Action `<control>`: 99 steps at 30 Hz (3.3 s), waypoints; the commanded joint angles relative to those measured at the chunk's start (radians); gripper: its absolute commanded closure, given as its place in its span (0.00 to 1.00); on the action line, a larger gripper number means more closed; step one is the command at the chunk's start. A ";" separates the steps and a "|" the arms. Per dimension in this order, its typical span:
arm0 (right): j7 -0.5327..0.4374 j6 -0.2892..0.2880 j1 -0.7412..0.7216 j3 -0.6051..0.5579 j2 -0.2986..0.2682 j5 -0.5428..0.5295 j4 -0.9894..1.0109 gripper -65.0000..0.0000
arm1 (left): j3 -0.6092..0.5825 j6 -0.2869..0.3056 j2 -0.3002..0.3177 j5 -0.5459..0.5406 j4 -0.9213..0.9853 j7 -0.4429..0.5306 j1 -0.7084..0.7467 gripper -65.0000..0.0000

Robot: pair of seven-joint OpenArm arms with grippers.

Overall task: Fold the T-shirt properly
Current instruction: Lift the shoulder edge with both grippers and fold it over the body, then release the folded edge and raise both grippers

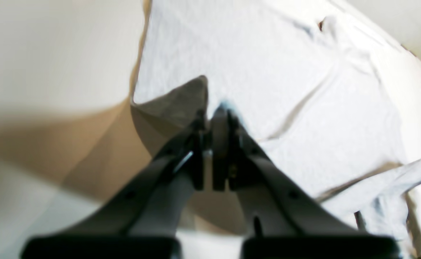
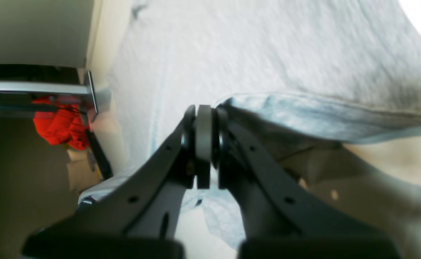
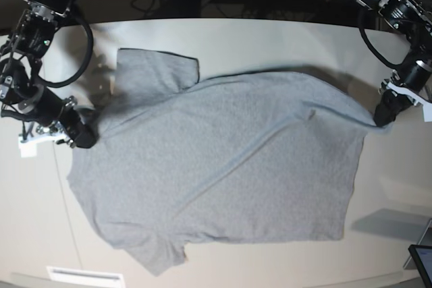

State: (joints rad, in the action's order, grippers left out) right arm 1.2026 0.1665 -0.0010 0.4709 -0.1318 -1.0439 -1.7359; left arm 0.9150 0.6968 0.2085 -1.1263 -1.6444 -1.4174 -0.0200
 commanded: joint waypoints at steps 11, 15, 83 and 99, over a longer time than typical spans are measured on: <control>-0.014 -0.008 -0.078 0.004 -0.048 -0.023 0.049 1.00 | 0.003 0.001 0.021 0.055 0.079 0.135 -0.014 1.00; -0.017 -0.008 -0.096 0.004 -0.070 -0.025 0.070 1.00 | -0.001 0.001 0.041 0.065 0.100 0.174 -0.016 1.00; -0.260 -0.130 -0.112 -0.074 -0.173 -0.016 0.325 0.50 | -0.167 0.001 0.075 0.446 0.427 0.462 -0.157 0.53; -0.208 -0.127 0.189 -0.073 -0.084 -0.137 0.149 0.60 | -0.061 0.001 0.012 0.453 -0.004 0.392 0.062 0.52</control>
State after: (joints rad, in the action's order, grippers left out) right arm 1.0008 0.0502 0.1963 0.3927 -0.2024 -1.1584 -1.5681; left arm 0.8536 0.6895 0.1982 -0.6415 -1.6279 -1.0573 0.0547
